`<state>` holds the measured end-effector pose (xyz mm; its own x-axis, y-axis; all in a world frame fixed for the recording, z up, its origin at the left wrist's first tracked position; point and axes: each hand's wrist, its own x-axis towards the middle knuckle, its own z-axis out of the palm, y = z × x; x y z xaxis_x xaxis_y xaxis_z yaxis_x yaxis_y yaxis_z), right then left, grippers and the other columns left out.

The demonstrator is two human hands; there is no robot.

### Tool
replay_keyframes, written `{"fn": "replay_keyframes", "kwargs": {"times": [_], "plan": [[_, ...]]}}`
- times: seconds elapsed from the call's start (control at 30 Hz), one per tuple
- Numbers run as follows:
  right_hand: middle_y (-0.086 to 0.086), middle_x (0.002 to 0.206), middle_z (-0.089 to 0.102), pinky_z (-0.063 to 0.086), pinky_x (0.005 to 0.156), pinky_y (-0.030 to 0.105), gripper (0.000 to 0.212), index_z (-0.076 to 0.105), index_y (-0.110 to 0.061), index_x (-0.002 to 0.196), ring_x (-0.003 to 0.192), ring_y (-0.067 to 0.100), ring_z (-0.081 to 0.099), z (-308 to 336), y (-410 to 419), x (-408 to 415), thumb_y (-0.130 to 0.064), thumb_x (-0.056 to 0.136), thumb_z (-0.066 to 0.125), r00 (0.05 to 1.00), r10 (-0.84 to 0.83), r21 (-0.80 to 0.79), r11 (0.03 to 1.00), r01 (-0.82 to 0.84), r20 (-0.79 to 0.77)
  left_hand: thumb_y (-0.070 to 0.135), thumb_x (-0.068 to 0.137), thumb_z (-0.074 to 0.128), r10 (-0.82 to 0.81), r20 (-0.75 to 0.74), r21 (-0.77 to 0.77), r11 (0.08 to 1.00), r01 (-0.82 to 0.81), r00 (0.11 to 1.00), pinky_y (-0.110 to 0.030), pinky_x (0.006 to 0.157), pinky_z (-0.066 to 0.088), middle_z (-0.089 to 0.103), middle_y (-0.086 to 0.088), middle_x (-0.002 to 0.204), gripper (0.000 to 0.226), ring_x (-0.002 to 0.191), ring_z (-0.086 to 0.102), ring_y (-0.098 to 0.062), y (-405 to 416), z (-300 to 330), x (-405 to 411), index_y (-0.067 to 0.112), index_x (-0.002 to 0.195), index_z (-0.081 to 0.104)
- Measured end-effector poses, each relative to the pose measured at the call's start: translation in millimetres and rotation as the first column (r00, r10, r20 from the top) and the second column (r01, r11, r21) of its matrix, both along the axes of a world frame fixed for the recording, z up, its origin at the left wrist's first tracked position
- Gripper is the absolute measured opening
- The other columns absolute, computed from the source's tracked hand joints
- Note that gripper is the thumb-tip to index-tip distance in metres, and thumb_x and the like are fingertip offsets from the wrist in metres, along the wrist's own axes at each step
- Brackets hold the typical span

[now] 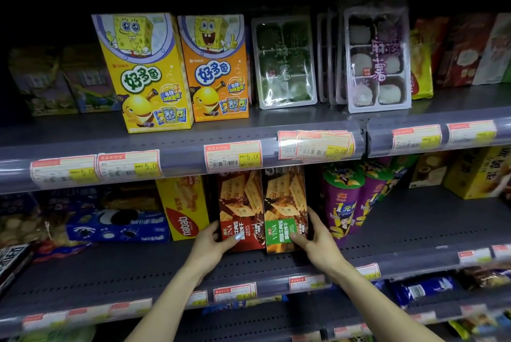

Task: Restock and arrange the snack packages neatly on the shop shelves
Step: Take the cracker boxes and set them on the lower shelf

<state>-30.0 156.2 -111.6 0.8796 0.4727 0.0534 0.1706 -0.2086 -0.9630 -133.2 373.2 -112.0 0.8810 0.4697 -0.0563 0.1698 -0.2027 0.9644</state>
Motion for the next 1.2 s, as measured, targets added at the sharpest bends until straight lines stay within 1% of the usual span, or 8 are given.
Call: {"fn": "replay_keyframes", "kwargs": {"times": [0.27, 0.33, 0.47, 0.57, 0.67, 0.83, 1.0, 1.2], "plan": [[-0.002, 0.135, 0.054, 0.042, 0.105, 0.034, 0.067, 0.034, -0.020, 0.145, 0.124, 0.013, 0.050, -14.5, 10.7, 4.8, -0.013, 0.087, 0.067, 0.973, -0.130, -0.018, 0.991, 0.136, 0.189, 0.011, 0.073, 0.081, -0.010, 0.095, 0.040, 0.999, 0.006, 0.995, -0.011, 0.084, 0.045, 0.049, 0.028, 0.112, 0.100, 0.106, 0.053, 0.004, -4.3, -8.7, 2.6, 0.031, 0.149, 0.018], [0.000, 0.136, 0.053, 0.042, 0.106, 0.040, 0.068, 0.034, -0.019, 0.145, 0.126, 0.018, 0.049, -16.2, 15.0, 6.7, -0.016, 0.086, 0.069, 0.961, -0.166, -0.035, 0.983, 0.178, 0.221, 0.014, 0.072, 0.082, -0.004, 0.096, 0.056, 0.998, -0.001, 0.995, -0.016, 0.089, 0.046, 0.052, 0.024, 0.114, 0.100, 0.102, 0.052, 0.009, -2.7, -11.6, 6.3, 0.030, 0.149, 0.020], [0.007, 0.134, 0.055, 0.041, 0.102, 0.032, 0.069, 0.034, -0.014, 0.144, 0.124, 0.023, 0.051, -12.7, 23.7, 10.1, -0.014, 0.085, 0.070, 0.939, -0.202, -0.068, 0.971, 0.230, 0.278, 0.031, 0.065, 0.087, 0.018, 0.092, 0.108, 0.994, -0.028, 0.996, -0.040, 0.104, 0.044, 0.052, 0.005, 0.134, 0.098, 0.120, 0.052, -0.011, 3.5, -12.9, 14.0, 0.043, 0.141, 0.027], [0.009, 0.131, 0.057, 0.041, 0.094, 0.028, 0.068, 0.035, -0.012, 0.142, 0.121, 0.026, 0.053, -10.4, 27.9, 14.1, -0.012, 0.084, 0.070, 0.926, -0.202, -0.095, 0.965, 0.244, 0.320, 0.023, 0.065, 0.087, 0.000, 0.114, 0.096, 0.995, -0.011, 0.993, -0.033, 0.101, 0.045, 0.055, 0.012, 0.125, 0.090, 0.116, 0.054, -0.008, 2.9, -11.6, 19.1, 0.047, 0.129, 0.029], [0.010, 0.130, 0.058, 0.042, 0.092, 0.027, 0.067, 0.035, -0.011, 0.141, 0.120, 0.027, 0.054, -10.6, 30.4, 17.7, -0.013, 0.084, 0.071, 0.918, -0.201, -0.095, 0.964, 0.247, 0.341, 0.022, 0.066, 0.087, -0.028, 0.122, 0.079, 0.997, 0.019, 0.992, -0.031, 0.101, 0.045, 0.056, 0.014, 0.123, 0.094, 0.115, 0.055, -0.006, 4.4, -12.5, 23.2, 0.036, 0.139, 0.029], [0.011, 0.127, 0.060, 0.044, 0.090, 0.028, 0.068, 0.036, -0.010, 0.140, 0.117, 0.027, 0.057, -13.0, 32.9, 22.4, -0.016, 0.083, 0.073, 0.916, -0.213, -0.069, 0.966, 0.251, 0.341, 0.052, 0.048, 0.086, 0.008, 0.121, 0.061, 0.998, -0.015, 0.993, -0.035, 0.101, 0.047, 0.058, 0.010, 0.128, 0.114, 0.116, 0.057, -0.007, 3.5, -12.1, 26.9, 0.031, 0.144, 0.030], [0.011, 0.124, 0.062, 0.046, 0.088, 0.029, 0.066, 0.038, -0.010, 0.137, 0.114, 0.028, 0.058, -15.6, 38.8, 29.5, -0.017, 0.082, 0.074, 0.920, -0.231, -0.045, 0.965, 0.258, 0.317, 0.030, 0.066, 0.086, 0.041, 0.142, 0.093, 0.994, -0.054, 0.989, -0.024, 0.094, 0.045, 0.057, 0.010, 0.127, 0.096, 0.115, 0.056, -0.005, 2.6, -17.5, 34.3, 0.027, 0.144, 0.032], [0.012, 0.123, 0.062, 0.046, 0.085, 0.028, 0.065, 0.037, -0.010, 0.136, 0.113, 0.029, 0.059, -16.6, 42.6, 36.3, -0.017, 0.083, 0.072, 0.923, -0.223, -0.043, 0.968, 0.248, 0.313, 0.026, 0.071, 0.083, 0.060, 0.146, 0.092, 0.993, -0.074, 0.987, -0.017, 0.089, 0.042, 0.056, 0.008, 0.128, 0.091, 0.114, 0.055, -0.006, 0.8, -16.6, 41.3, 0.023, 0.145, 0.031]]}}
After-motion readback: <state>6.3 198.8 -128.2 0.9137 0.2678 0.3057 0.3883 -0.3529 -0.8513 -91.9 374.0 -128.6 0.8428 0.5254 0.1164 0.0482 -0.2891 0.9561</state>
